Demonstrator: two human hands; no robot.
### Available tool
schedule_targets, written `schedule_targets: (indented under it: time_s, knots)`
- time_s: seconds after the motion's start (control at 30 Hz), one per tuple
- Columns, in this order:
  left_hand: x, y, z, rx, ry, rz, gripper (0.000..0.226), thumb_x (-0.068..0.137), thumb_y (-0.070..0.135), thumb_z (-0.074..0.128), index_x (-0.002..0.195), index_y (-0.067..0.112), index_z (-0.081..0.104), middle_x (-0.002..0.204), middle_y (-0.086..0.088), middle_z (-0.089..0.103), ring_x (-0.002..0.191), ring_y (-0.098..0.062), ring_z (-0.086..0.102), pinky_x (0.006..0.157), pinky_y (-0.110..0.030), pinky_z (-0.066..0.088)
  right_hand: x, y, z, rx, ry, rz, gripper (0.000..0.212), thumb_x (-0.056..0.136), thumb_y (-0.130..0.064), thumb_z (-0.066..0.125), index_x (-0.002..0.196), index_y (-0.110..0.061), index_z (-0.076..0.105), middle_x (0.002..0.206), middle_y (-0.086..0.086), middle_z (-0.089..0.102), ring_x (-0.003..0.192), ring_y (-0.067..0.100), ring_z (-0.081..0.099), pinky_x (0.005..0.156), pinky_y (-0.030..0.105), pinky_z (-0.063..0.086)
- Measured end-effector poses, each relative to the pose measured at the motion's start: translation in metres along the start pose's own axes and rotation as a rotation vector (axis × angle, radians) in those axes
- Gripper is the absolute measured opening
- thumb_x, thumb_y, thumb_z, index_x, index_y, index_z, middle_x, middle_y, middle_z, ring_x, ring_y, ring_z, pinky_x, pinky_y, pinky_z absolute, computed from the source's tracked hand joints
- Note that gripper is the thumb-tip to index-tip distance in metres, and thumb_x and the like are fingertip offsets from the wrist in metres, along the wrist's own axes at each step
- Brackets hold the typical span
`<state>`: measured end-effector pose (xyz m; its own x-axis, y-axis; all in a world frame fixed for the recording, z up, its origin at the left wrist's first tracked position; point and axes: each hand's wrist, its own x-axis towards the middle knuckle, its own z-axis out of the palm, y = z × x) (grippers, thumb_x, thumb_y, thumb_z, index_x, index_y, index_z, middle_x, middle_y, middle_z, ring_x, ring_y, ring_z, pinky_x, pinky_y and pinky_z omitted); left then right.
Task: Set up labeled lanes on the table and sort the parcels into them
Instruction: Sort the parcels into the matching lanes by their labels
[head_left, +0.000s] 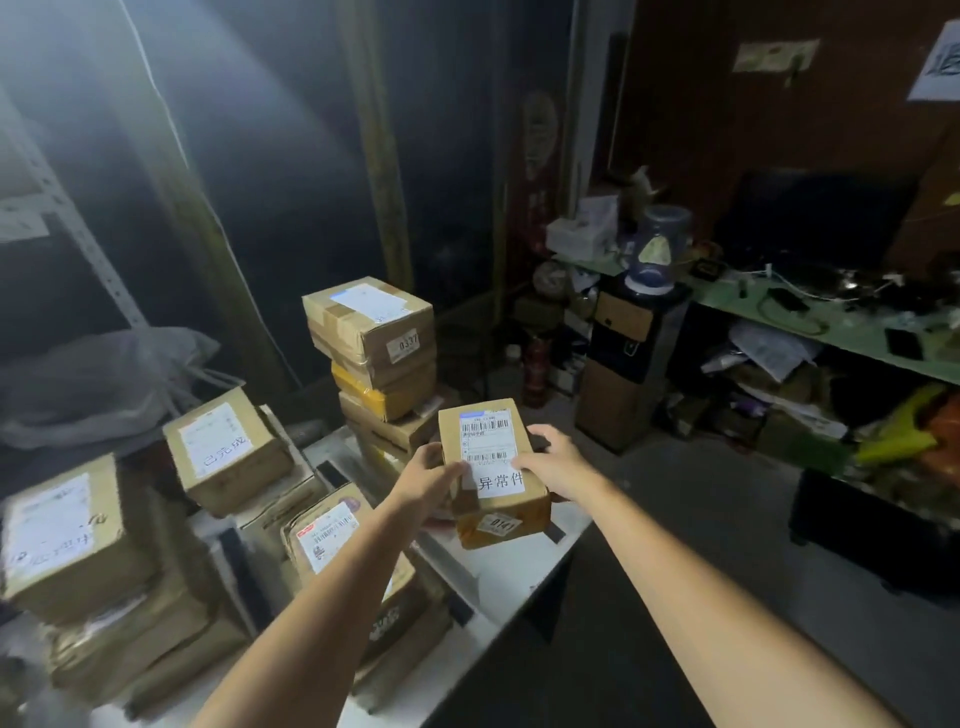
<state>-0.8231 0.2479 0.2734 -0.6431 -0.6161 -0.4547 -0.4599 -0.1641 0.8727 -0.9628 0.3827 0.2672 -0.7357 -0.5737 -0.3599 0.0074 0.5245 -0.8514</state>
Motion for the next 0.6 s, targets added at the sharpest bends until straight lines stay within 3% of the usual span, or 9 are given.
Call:
schedule_targets:
  time_s: [0.13, 0.3, 0.4, 0.53, 0.6]
  knots:
    - [0.029, 0.001, 0.015, -0.019, 0.016, -0.047, 0.051, 0.096, 0.016, 0.063, 0.141, 0.016, 0.038, 0.111, -0.003, 0.058, 0.083, -0.017, 0.065, 0.047, -0.025, 0.056, 0.039, 0.003, -0.007, -0.055, -0.064, 0.007, 0.059, 0.089, -0.014, 0.067, 0.142, -0.025, 0.044, 0.117, 0.002, 0.062, 0.102, 0.02, 0.067, 0.075, 0.03, 0.056]
    - [0.077, -0.009, 0.026, -0.019, 0.089, -0.04, 0.055, 0.097, 0.015, 0.062, 0.145, 0.011, 0.037, 0.128, -0.008, 0.056, 0.082, -0.011, 0.061, 0.043, -0.018, 0.049, 0.077, 0.009, -0.009, -0.096, -0.091, 0.019, 0.06, 0.087, -0.017, 0.068, 0.14, -0.028, 0.044, 0.125, 0.004, 0.063, 0.102, 0.018, 0.067, 0.086, 0.037, 0.059]
    - [0.09, -0.013, 0.032, -0.038, 0.129, -0.07, 0.055, 0.097, 0.011, 0.061, 0.146, 0.007, 0.035, 0.137, -0.013, 0.053, 0.1, -0.019, 0.058, 0.045, -0.02, 0.05, 0.097, 0.013, -0.011, -0.126, -0.147, 0.008, 0.066, 0.083, -0.018, 0.069, 0.143, -0.029, 0.043, 0.131, 0.005, 0.06, 0.106, 0.019, 0.066, 0.085, 0.036, 0.059]
    - [0.1, -0.018, 0.036, -0.088, 0.162, -0.166, 0.056, 0.096, 0.01, 0.06, 0.145, 0.014, 0.034, 0.129, -0.011, 0.057, 0.094, -0.023, 0.061, 0.049, -0.026, 0.053, 0.12, 0.015, -0.008, -0.128, -0.278, 0.049, 0.071, 0.087, -0.01, 0.065, 0.149, -0.029, 0.035, 0.133, 0.005, 0.059, 0.106, 0.018, 0.064, 0.077, 0.031, 0.058]
    - [0.104, -0.025, 0.038, -0.101, 0.199, -0.209, 0.055, 0.095, 0.012, 0.061, 0.144, 0.019, 0.035, 0.129, -0.007, 0.059, 0.094, -0.023, 0.065, 0.052, -0.03, 0.055, 0.134, 0.019, -0.003, -0.155, -0.345, 0.043, 0.073, 0.088, -0.01, 0.064, 0.151, -0.029, 0.033, 0.131, 0.002, 0.059, 0.107, 0.018, 0.063, 0.083, 0.036, 0.058]
